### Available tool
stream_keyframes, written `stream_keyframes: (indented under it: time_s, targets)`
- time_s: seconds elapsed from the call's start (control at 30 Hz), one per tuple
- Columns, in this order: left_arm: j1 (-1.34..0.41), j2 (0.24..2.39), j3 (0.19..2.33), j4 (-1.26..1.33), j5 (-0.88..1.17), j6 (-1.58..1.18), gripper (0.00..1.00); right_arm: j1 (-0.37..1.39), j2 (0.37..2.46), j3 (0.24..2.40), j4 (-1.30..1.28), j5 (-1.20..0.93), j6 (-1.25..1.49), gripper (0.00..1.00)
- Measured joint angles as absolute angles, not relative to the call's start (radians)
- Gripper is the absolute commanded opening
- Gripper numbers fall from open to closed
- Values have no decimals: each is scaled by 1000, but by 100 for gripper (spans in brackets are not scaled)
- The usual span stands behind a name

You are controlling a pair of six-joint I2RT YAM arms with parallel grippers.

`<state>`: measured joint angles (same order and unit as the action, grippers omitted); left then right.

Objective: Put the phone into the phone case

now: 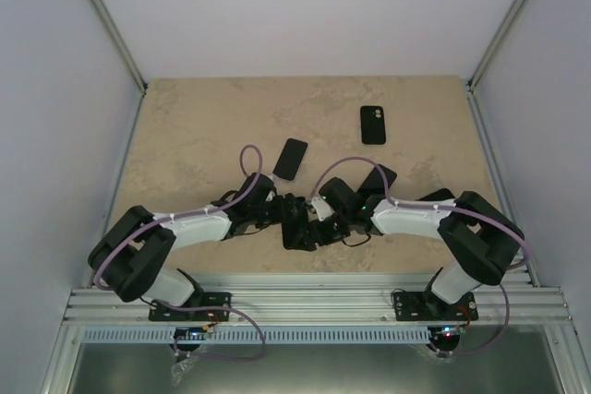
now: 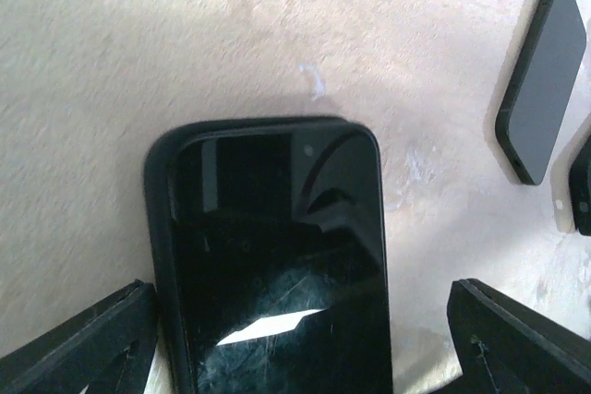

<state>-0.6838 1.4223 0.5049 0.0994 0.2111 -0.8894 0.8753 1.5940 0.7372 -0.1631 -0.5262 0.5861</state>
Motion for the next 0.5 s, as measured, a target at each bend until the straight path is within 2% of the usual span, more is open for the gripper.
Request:
stream_keyframes:
  time_s: [0.27, 0.5]
  targets:
    - [-675, 1476, 556, 97, 212, -847, 88, 918, 1592, 733, -113, -493, 671, 82]
    - [-667, 1364, 516, -43, 175, -838, 87, 904, 1529, 734, -182, -412, 679, 78]
